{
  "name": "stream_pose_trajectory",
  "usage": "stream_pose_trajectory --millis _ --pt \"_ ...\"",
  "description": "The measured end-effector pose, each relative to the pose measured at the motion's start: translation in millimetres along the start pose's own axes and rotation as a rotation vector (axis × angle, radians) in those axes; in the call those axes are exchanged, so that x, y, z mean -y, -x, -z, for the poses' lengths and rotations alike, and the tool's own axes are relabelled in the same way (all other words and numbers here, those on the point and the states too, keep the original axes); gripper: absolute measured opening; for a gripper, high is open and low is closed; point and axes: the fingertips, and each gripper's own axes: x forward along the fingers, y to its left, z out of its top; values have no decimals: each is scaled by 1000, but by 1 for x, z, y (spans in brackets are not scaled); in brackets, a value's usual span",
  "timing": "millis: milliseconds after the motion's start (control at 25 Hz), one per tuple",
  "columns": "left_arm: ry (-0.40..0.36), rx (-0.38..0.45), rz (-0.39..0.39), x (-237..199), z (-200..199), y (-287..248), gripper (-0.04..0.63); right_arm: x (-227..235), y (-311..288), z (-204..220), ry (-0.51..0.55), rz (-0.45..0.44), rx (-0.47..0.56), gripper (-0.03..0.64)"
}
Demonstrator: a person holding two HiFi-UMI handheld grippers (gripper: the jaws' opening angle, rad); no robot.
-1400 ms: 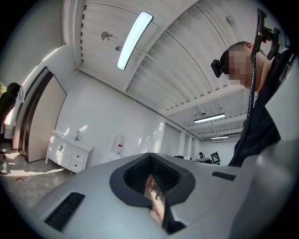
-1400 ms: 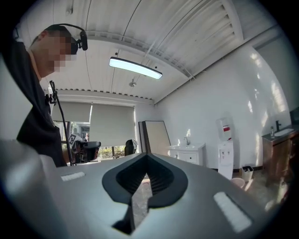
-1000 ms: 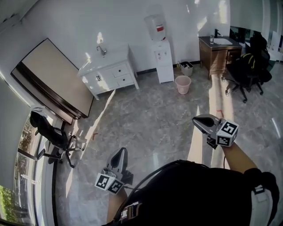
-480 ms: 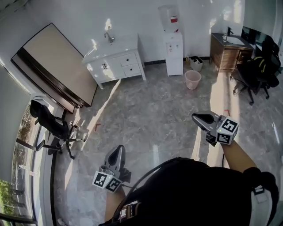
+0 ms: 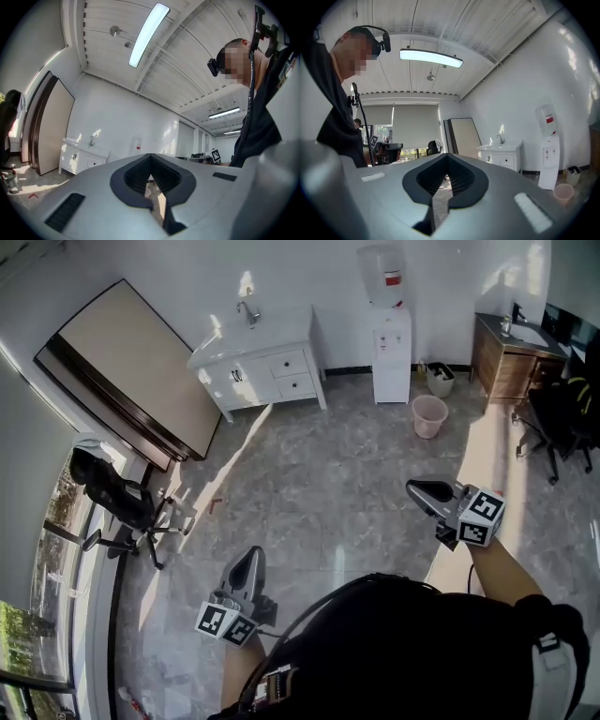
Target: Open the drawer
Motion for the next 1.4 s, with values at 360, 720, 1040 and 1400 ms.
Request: stream_pose_trajectory --millis 360,720,1040,1400 --pt "27 35 -47 44 0 -148 -8 147 14 -44 19 -93 1 -6" --pt "10 -34 -56 63 13 -239 -8 241 43 -41 -31 -69 11 -6" --pt "19 -51 29 41 32 -291 -8 277 42 -22 -43 10 -9 -6" --pt "46 -33 182 -57 12 -338 -8 296 -21 -54 25 178 3 -6"
